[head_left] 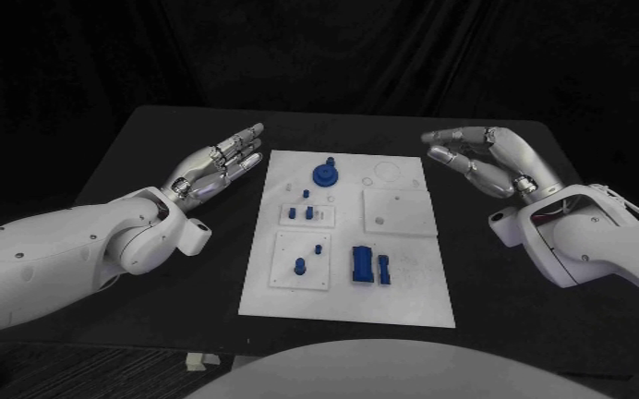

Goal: Assemble the parts on the task board

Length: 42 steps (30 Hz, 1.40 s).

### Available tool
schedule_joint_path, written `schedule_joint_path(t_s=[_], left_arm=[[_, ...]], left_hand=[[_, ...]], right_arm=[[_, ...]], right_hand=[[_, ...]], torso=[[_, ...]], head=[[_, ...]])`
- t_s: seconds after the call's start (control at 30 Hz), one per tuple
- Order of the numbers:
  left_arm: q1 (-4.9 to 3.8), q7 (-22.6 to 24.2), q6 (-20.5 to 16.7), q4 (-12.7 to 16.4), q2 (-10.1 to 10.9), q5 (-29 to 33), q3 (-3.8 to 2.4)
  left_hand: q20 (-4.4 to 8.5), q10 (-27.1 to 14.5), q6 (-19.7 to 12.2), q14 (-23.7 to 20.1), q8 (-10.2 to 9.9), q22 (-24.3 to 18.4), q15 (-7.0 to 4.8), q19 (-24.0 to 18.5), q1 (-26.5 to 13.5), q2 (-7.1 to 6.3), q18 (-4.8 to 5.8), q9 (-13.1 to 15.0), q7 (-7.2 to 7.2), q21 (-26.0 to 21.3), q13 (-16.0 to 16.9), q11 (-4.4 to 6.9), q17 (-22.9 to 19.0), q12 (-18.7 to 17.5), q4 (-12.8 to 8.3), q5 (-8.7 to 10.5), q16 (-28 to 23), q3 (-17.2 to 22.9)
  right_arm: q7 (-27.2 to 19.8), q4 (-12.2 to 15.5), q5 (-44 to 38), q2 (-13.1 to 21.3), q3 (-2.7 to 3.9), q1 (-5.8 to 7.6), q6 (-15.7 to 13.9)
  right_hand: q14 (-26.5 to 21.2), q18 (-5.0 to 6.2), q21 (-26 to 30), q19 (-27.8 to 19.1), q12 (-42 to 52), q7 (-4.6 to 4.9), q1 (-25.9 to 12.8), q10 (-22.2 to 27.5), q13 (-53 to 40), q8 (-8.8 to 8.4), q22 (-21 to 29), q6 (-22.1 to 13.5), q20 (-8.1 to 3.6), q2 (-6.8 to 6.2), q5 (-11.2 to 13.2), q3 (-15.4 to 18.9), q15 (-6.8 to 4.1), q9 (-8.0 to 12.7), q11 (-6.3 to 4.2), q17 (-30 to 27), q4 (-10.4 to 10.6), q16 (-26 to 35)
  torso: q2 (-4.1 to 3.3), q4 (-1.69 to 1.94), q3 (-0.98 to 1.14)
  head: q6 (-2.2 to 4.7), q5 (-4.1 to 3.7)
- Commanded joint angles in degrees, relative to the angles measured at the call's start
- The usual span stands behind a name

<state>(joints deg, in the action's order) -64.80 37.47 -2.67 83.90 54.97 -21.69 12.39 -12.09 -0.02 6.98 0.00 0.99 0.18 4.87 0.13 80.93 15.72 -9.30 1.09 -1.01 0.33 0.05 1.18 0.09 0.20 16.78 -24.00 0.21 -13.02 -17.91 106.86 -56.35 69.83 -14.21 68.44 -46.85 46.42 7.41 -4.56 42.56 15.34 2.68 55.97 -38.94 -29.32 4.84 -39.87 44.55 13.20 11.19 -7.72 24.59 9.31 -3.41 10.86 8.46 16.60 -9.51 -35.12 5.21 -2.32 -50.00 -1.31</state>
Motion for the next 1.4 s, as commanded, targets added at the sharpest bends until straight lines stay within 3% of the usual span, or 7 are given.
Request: schedule_joint_path(t_s=[0.03,0.27,0.43,0.47,0.57,0.67,1.4], left_arm=[[-0.03,5.50,-3.38,0.19,0.02,0.03,-0.04],[-0.03,6.77,-3.73,0.25,-0.15,0.03,-0.03],[-0.03,7.13,-3.68,0.08,-0.51,0.03,-0.03],[0.00,0.92,-2.81,0.02,-0.27,0.00,0.02],[0.06,0.81,-3.32,0.10,-0.41,0.29,-0.14],[0.29,0.39,-5.20,0.39,-0.89,1.35,-0.75],[4.20,-6.86,-37.78,5.48,-9.33,19.63,-11.22]], left_hand=[[1.48,0.02,0.09,0.00,0.27,-0.18,-1.40,-0.13,-1.30,-0.07,-0.96,0.08,-0.07,-0.33,-0.05,1.38,-0.09,-0.20,0.05,1.34,-0.21,-1.05],[2.94,0.02,0.22,0.00,0.26,-0.18,-2.44,-0.13,-4.22,-0.97,-0.92,0.10,-0.79,-0.33,-0.05,2.12,-0.09,-0.20,-0.01,6.88,-0.21,-3.42],[2.95,0.02,0.26,0.00,0.27,-0.18,-2.50,-0.13,-4.17,-1.14,-0.91,0.10,-0.81,-0.33,-0.05,1.96,-0.09,-0.20,-0.08,6.65,-0.21,-3.50],[5.38,0.02,-1.96,0.00,-0.99,-0.18,-4.87,-0.13,-26.91,-5.35,2.80,-1.09,1.01,-0.33,-0.05,-1.18,-0.09,-0.20,-5.05,11.88,-0.21,1.69],[5.97,0.02,-1.99,0.00,-0.99,-0.18,-4.87,-0.13,-30.48,-6.09,2.79,-1.09,1.01,-0.33,-0.05,-1.18,-0.09,-0.20,-5.67,12.58,-0.21,2.31],[6.68,0.02,-2.63,0.00,-0.99,-0.18,-4.87,-0.13,-36.61,-7.26,2.82,-1.09,1.01,-0.33,-0.05,-1.18,-0.09,-0.20,-6.99,13.96,-0.21,3.63],[12.09,0.02,-6.98,0.00,-0.99,-0.18,-4.87,-0.13,-62.83,-15.72,9.30,-1.09,1.01,-0.33,-0.05,-1.18,-0.09,-0.20,-16.78,19.93,-0.21,13.02]], right_arm=[[-8.46,-1.90,18.83,-0.64,-0.01,-0.08,5.75],[-10.98,-4.88,22.88,-1.95,-0.02,-2.05,12.54],[-11.72,-5.85,23.54,-2.54,-0.03,-2.78,14.11],[-8.85,-5.56,20.22,-2.52,-0.09,-2.56,10.20],[-8.89,-5.72,20.72,-2.84,0.11,-2.64,10.09],[-9.05,-6.31,22.61,-4.02,0.86,-2.94,9.70],[-11.68,-16.12,53.85,-23.57,13.21,-7.88,3.25]], right_hand=[[-29.89,-3.44,2.27,-32.94,-7.72,-3.66,1.70,15.54,9.10,-2.33,25.07,-15.87,0.97,-1.21,0.16,-1.87,-0.81,0.82,-2.18,-6.43,-0.03,7.05],[-46.42,-2.07,4.54,-42.55,-12.18,-10.13,0.57,37.53,26.15,-3.04,39.80,-28.74,1.10,-5.78,-0.07,-9.65,-5.61,1.55,-14.78,-8.46,0.18,9.51],[-46.42,-1.63,4.56,-42.56,-12.31,-10.43,0.67,37.98,26.93,-3.07,39.87,-29.05,0.86,-6.02,-0.19,-10.62,-5.72,1.59,-14.89,-8.46,0.19,9.51],[-46.42,-7.41,4.56,-42.56,-15.34,-8.20,-16.33,38.94,29.32,-4.84,39.87,-33.61,-3.18,-11.19,2.31,-14.58,-9.31,3.41,-10.86,-8.46,-4.92,9.51],[-46.42,-7.41,4.56,-42.56,-15.34,-2.68,-30.48,38.94,29.32,-4.84,39.87,-37.80,-6.98,-11.19,7.72,-18.50,-9.31,3.41,-10.86,-8.46,-9.33,9.51],[-46.42,-7.41,4.56,-42.56,-15.34,-2.68,-42.15,38.94,29.32,-4.84,39.87,-44.55,-13.20,-11.19,7.72,-24.59,-9.31,3.41,-10.86,-8.46,-12.55,9.51],[-46.42,-7.41,4.56,-42.56,-15.34,-2.68,-55.97,38.94,29.32,-4.84,39.87,-44.55,-13.20,-11.19,7.72,-24.59,-9.31,3.41,-10.86,-8.46,-16.60,9.51]], torso=[[0.70,-0.25,0.31],[0.76,0.04,0.65],[0.82,0.01,0.61],[0.73,-0.05,0.59],[0.78,-0.13,0.62],[0.98,-0.45,0.73],[3.85,-5.06,2.27]], head=[[0.00,0.21],[0.00,0.42],[0.00,0.08],[0.00,0.29],[0.26,0.31],[1.20,0.37],[15.19,1.28]])
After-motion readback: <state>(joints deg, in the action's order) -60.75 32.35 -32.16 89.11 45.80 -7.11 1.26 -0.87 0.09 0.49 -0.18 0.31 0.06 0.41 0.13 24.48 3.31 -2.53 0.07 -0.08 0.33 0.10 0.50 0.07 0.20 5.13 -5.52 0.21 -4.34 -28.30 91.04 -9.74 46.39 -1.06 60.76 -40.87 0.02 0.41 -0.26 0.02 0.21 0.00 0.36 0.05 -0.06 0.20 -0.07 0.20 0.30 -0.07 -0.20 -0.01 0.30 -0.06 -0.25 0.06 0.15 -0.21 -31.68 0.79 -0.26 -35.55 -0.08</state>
